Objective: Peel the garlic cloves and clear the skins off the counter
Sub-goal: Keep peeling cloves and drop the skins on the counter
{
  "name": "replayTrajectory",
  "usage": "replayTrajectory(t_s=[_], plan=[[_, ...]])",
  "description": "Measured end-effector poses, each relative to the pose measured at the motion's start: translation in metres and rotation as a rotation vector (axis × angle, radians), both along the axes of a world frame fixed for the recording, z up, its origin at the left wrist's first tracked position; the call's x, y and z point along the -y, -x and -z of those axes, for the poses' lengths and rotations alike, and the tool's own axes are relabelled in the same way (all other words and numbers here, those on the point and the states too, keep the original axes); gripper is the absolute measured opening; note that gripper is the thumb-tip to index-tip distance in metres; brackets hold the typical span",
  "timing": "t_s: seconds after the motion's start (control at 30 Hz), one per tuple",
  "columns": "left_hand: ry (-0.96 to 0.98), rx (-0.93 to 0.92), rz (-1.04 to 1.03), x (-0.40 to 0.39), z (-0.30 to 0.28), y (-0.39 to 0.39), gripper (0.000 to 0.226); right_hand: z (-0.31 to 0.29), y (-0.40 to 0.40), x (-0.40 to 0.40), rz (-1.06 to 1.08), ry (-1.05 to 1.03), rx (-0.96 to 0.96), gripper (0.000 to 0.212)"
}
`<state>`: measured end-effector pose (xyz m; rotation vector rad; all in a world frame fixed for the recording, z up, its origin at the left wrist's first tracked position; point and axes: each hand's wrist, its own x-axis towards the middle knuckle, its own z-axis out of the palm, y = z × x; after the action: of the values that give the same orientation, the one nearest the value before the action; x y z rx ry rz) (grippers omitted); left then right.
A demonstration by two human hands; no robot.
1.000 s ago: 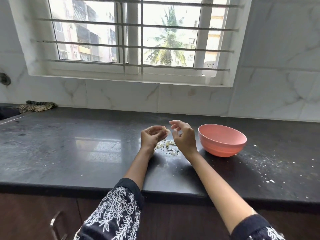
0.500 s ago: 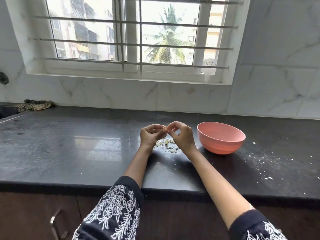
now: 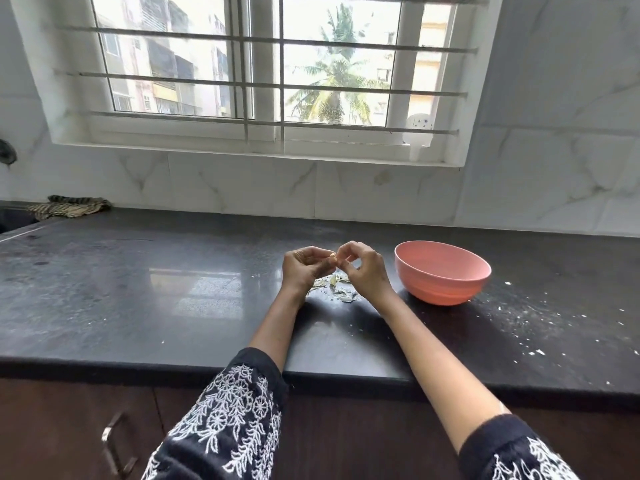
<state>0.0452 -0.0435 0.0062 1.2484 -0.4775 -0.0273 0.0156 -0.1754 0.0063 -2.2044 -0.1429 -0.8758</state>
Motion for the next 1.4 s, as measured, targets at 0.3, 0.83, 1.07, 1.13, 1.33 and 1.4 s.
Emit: replayTrajectory(t_s=[0.3,0.83,1.07,1.13,1.33,1.4], plan=[[0.012,-0.013,0.015,0.001,0.0,0.003,0.013,-0.002,0.004,-0.003,-0.045,-0.058,-0.131,0.01],[0.252,-0.222,0.038,0.001,-0.005,0.0,0.003,-0.007,0.009,-0.005,0.138,-0.103,-0.053,0.016],[0.193,-0.203,0.039,0.003,-0.002,-0.003,0.004,-0.007,0.011,-0.009,0.069,-0.055,0.023,0.008],[0.157,-0.182,0.07,0.003,0.0,-0.005,0.005,-0.005,0.009,-0.009,0.053,-0.023,-0.021,0.014],[0.016,-0.06,-0.023,0.005,0.004,-0.007,0.006,-0.005,0.011,-0.009,0.08,0.044,0.053,0.013],[-0.036,0.008,-0.05,0.006,0.005,-0.007,0.007,-0.006,0.013,-0.01,0.077,0.102,0.035,0.012]])
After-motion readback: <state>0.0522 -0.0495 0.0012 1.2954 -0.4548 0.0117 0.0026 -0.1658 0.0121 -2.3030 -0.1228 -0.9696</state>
